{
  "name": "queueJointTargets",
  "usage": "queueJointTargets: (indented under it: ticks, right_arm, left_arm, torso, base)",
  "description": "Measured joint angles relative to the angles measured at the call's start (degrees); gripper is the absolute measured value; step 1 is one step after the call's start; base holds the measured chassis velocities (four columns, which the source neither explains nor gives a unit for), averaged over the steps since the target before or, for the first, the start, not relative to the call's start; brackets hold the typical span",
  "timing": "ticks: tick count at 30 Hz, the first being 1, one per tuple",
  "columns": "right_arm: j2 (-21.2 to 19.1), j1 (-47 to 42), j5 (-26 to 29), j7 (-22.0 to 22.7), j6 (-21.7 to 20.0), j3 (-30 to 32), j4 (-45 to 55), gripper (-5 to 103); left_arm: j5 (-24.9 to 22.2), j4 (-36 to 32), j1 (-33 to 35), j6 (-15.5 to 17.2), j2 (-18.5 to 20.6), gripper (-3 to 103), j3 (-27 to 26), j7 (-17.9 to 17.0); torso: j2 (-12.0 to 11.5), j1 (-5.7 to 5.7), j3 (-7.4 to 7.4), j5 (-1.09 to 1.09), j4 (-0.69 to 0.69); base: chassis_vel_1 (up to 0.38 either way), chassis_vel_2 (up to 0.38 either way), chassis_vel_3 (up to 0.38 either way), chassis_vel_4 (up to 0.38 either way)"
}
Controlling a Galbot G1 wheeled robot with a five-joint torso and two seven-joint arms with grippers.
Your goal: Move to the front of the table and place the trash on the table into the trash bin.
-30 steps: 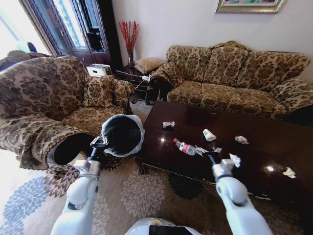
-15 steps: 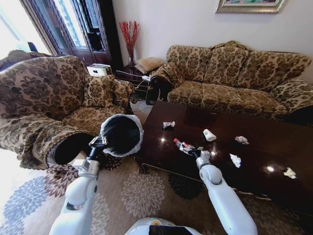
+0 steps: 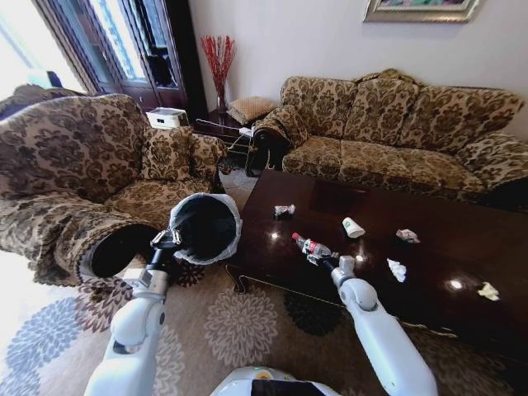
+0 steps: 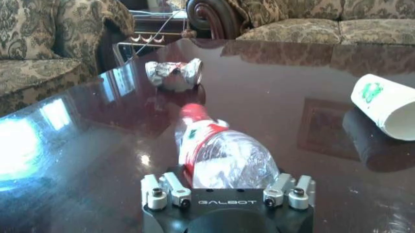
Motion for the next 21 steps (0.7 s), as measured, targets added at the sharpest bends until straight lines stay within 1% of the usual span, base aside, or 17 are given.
queueJointTargets:
  ticks: [1,2,5,7,8,9,10,11,13,14,16,19,21]
  right_arm:
    - [0.0,0.0,-0.3,-0.1,0.2,0.0,-0.1,74]
    - [0.0,0.0,-0.3,-0.1,0.2,0.0,-0.1,74]
    - [0.0,0.0,-0.7,-0.2,0.4,0.0,-0.1,58]
    - [0.0,0.1,-0.7,-0.2,0.5,0.0,-0.1,58]
    - [0.0,0.0,-1.0,-0.1,0.7,0.0,0.1,47]
    - [0.0,-0.1,-1.2,-0.1,0.9,0.0,0.4,47]
    - [-0.1,-0.2,-1.3,0.0,1.2,0.1,0.8,41]
    - [-0.1,-0.2,-1.3,0.0,1.2,0.1,0.8,41]
    - [-0.2,-0.8,-1.5,0.4,1.6,0.5,1.9,30]
    - [-0.3,-1.1,-1.6,0.5,1.8,0.8,2.4,27]
    - [-0.3,-1.3,-1.6,0.5,1.9,1.0,2.6,27]
    - [-0.3,-2.8,-2.8,0.5,3.5,2.4,4.7,17]
    - [-0.3,-3.4,-3.1,0.5,3.8,2.8,6.0,16]
  left_arm:
    - [-0.1,0.0,-0.1,0.0,0.1,3,-0.1,0.0]
    - [-0.1,0.0,-0.1,0.0,0.1,3,-0.1,0.0]
    - [-0.3,0.0,-0.2,0.0,0.2,3,-0.2,0.1]
    - [-0.3,0.0,-0.2,0.0,0.2,3,-0.2,0.2]
    - [-0.3,0.0,-0.2,0.0,0.2,3,-0.2,0.2]
    - [-0.3,0.0,-0.1,0.0,0.2,3,-0.2,0.3]
    - [-0.3,0.0,-0.1,0.0,0.2,3,-0.1,0.3]
    - [-0.3,0.0,-0.1,0.0,0.2,3,-0.1,0.3]
    - [-0.1,0.1,0.0,0.0,0.1,3,0.2,0.5]
    - [0.0,0.2,0.0,0.0,0.1,3,0.4,0.6]
    - [0.0,0.2,0.0,0.0,0.1,3,0.5,0.7]
    - [0.1,0.3,-0.1,0.1,0.3,3,0.9,0.7]
    - [0.0,0.4,-0.1,0.2,0.6,3,1.1,0.7]
  torso:
    - [0.0,0.0,0.0,-0.01,0.01]
    - [0.0,0.0,0.0,-0.01,0.01]
    - [0.0,0.0,0.0,0.0,-0.01]
    - [0.0,0.0,0.0,-0.01,0.0]
    - [0.0,0.0,0.0,0.0,0.0]
    - [0.0,0.0,0.0,0.0,0.0]
    - [0.0,0.0,0.0,0.0,0.0]
    - [0.0,0.0,0.0,0.0,0.0]
    - [0.0,0.0,0.0,0.0,0.0]
    - [0.0,0.0,0.0,-0.01,0.0]
    - [0.0,0.0,0.0,-0.01,-0.01]
    - [0.0,0.0,0.0,0.0,0.0]
    - [0.0,0.0,0.0,0.0,-0.01]
  base:
    - [0.0,0.0,0.0,0.0]
    - [0.0,0.0,0.0,0.0]
    - [0.0,0.0,0.0,0.0]
    - [0.0,0.0,0.0,0.0]
    - [0.0,0.0,0.0,0.0]
    - [0.0,0.0,0.0,0.0]
    - [0.0,0.0,0.0,0.0]
    - [0.0,0.0,0.0,0.0]
    - [0.0,0.0,0.0,0.0]
    - [0.0,0.0,0.0,0.0]
    - [0.0,0.0,0.0,0.0]
    - [0.0,0.0,0.0,0.0]
    - [0.0,0.0,0.0,0.0]
